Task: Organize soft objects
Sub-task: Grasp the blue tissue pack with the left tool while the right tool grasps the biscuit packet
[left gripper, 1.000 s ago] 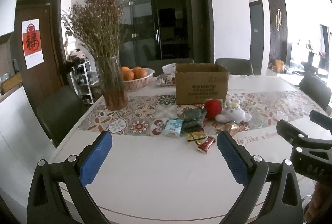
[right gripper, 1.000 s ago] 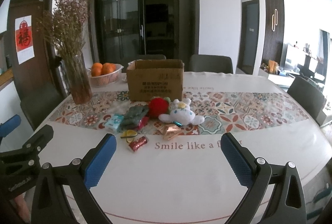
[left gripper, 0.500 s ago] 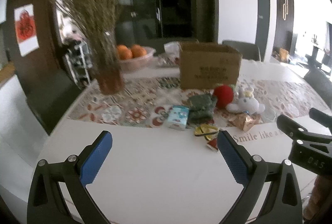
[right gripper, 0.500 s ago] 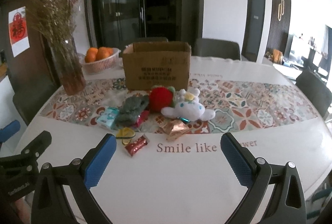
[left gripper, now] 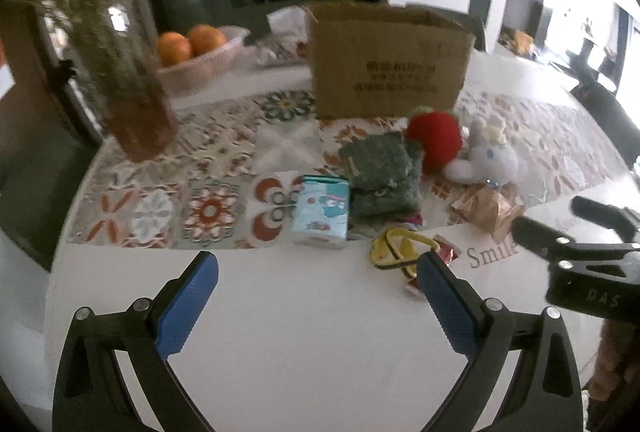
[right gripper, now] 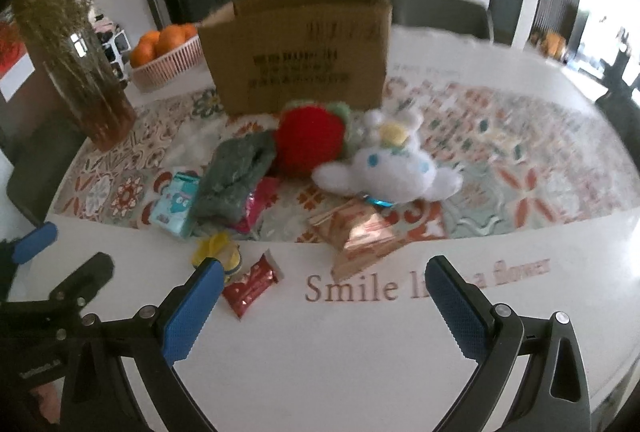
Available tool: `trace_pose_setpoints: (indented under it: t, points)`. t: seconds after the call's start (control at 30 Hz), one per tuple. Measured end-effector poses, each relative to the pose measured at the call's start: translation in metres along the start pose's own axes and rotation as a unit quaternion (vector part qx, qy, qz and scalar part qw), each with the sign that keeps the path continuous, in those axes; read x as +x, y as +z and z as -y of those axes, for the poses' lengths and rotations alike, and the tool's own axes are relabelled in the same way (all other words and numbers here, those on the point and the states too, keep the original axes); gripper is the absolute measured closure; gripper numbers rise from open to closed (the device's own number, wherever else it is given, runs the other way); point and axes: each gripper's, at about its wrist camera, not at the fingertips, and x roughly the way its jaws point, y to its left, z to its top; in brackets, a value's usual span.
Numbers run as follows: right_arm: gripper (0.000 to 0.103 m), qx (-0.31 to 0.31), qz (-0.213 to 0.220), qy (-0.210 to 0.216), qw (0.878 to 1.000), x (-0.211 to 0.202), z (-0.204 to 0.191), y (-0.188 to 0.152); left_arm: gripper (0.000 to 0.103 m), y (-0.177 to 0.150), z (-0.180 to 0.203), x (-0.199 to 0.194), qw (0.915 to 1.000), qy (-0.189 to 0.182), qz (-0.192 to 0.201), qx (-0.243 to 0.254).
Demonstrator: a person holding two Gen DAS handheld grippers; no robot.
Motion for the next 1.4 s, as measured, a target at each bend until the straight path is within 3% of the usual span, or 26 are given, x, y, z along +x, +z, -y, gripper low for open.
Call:
trace_pose_setpoints:
  t: [0.13,0.27,0.5,0.8,0.97,1.17,1.23,1.4]
  points:
    - [0.001,0.003,-0.036,-0.006,0.999,0.027,0.003,0.012,0.005,0.017,-0.001,0.031,0.9987,-0.025,-0.041,0.015]
    - [0.001,-0.004,-0.051,-0.029,0.998,0.047,0.004,0.022,0.006,0.026,-0.001,0.054,0.9974,-0.018,-0.061,0.033]
    - [0.001,-0.006,-0.095,-0.041,0.995,0.080,0.010,0.029,0.010,0.035,-0.004,0.102,0.9906,-0.041,-0.124,0.039]
    - [0.002,-0.017,-0.114,-0.054,0.992,0.104,0.005,0.029,0.022,0.034,-0.008,0.138,0.9840,-0.048,-0.166,0.042]
    - [0.010,-0.009,-0.128,-0.046,0.991,0.117,0.011,0.030,0.032,0.038,-0.006,0.149,0.9839,-0.042,-0.167,0.048]
    - [0.036,-0.001,-0.124,-0.027,0.992,0.116,0.013,0.028,0.050,0.037,-0.004,0.154,0.9827,-0.048,-0.170,0.055]
    - [0.044,-0.002,-0.121,-0.025,0.992,0.114,0.012,0.027,0.051,0.036,-0.004,0.154,0.9826,-0.053,-0.170,0.054]
    - [0.048,0.000,-0.116,-0.007,0.993,0.108,0.009,0.021,0.051,0.032,-0.005,0.147,0.9835,-0.060,-0.164,0.049]
